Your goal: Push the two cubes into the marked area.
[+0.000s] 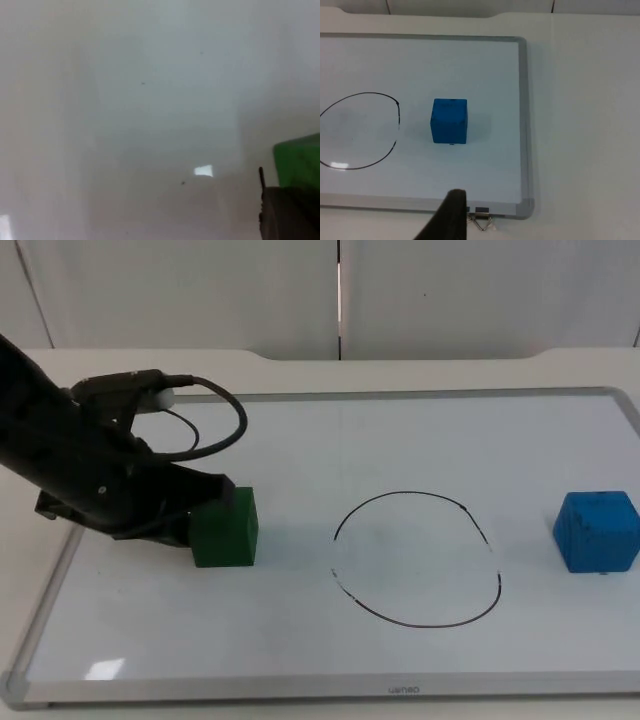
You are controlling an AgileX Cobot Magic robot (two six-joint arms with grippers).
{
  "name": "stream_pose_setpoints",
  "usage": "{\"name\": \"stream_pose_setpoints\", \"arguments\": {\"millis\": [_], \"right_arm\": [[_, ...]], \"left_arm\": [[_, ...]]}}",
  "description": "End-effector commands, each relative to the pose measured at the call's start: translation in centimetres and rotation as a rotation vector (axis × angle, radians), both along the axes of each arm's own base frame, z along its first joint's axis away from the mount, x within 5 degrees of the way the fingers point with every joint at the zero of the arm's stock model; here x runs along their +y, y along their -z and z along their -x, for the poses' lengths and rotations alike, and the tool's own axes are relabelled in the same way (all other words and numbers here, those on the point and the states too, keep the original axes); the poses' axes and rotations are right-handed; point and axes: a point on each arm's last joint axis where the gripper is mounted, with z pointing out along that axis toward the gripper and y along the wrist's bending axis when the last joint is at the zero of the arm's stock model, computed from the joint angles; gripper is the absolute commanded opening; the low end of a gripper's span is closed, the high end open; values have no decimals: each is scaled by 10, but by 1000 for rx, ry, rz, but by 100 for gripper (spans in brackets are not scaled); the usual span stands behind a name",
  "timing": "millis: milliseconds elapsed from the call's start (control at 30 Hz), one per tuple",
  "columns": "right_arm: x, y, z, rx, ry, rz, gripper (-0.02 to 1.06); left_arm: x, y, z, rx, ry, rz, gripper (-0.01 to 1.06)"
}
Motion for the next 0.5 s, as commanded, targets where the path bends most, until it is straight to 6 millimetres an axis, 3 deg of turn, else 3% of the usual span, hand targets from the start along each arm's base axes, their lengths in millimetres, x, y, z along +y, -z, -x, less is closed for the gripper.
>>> {"name": "stream_pose_setpoints", "arguments": {"millis": [0, 467], "right_arm": [[0, -1, 0, -12, 8, 1, 105], [0, -1, 0, -12, 8, 1, 105]], "left_arm": [[-3, -1, -1, -10, -3, -1, 0], [-11, -1, 2, -3, 17, 9, 0]]}}
